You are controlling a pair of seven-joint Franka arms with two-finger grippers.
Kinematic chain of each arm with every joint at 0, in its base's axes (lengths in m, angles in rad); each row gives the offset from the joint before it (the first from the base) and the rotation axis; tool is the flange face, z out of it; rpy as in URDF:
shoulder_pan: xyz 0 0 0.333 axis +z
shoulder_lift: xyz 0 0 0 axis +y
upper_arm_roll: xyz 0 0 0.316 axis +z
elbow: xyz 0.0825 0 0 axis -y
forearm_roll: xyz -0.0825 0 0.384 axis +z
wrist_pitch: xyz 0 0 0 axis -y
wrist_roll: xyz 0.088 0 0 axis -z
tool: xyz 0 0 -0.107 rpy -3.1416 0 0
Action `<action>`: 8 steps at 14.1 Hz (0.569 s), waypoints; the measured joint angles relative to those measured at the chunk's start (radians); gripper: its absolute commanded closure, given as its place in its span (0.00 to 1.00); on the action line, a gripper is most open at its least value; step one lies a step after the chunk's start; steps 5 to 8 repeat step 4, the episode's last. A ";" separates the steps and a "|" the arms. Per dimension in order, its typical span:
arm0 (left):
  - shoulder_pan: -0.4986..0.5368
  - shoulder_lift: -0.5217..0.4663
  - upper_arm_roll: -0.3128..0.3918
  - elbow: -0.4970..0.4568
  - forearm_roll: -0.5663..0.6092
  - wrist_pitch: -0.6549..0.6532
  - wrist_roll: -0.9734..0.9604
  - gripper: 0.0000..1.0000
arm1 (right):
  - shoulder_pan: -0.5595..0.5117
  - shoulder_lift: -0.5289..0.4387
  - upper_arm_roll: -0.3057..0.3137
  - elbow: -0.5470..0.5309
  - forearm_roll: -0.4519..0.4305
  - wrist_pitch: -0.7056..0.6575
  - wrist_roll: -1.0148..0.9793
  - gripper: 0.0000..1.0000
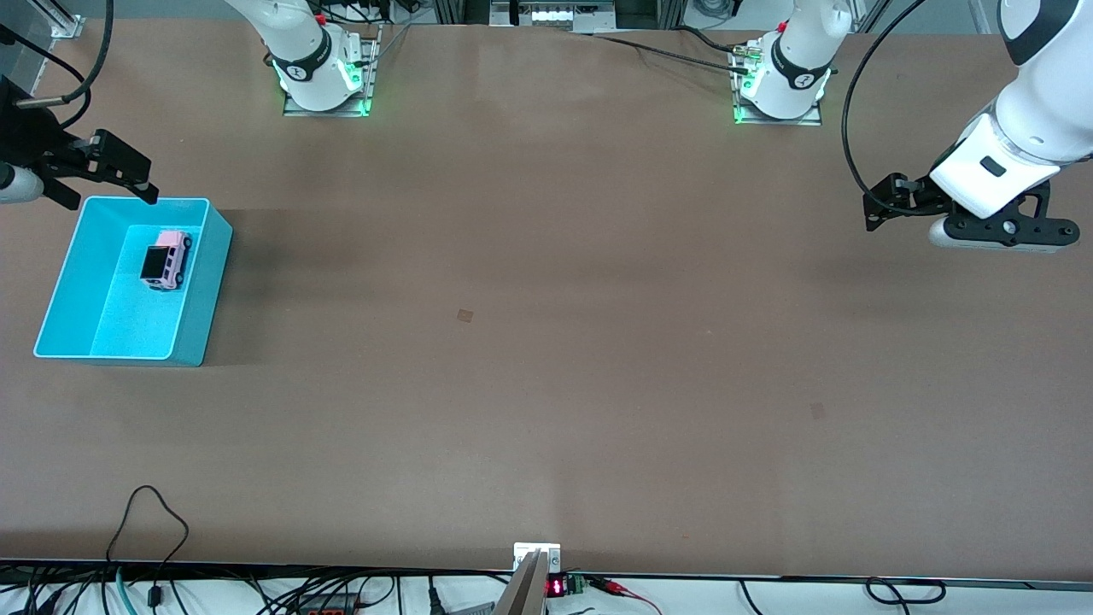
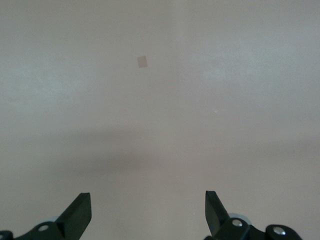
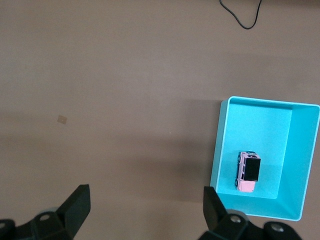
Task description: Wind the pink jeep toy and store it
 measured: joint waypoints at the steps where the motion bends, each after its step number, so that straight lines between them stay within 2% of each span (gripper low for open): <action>1: 0.000 0.000 0.000 0.000 0.000 -0.001 0.000 0.00 | -0.001 0.000 0.000 0.004 0.000 -0.001 0.000 0.00; 8: 0.000 0.000 0.000 0.000 0.000 -0.001 0.000 0.00 | -0.004 0.001 0.000 0.007 0.000 -0.003 0.001 0.00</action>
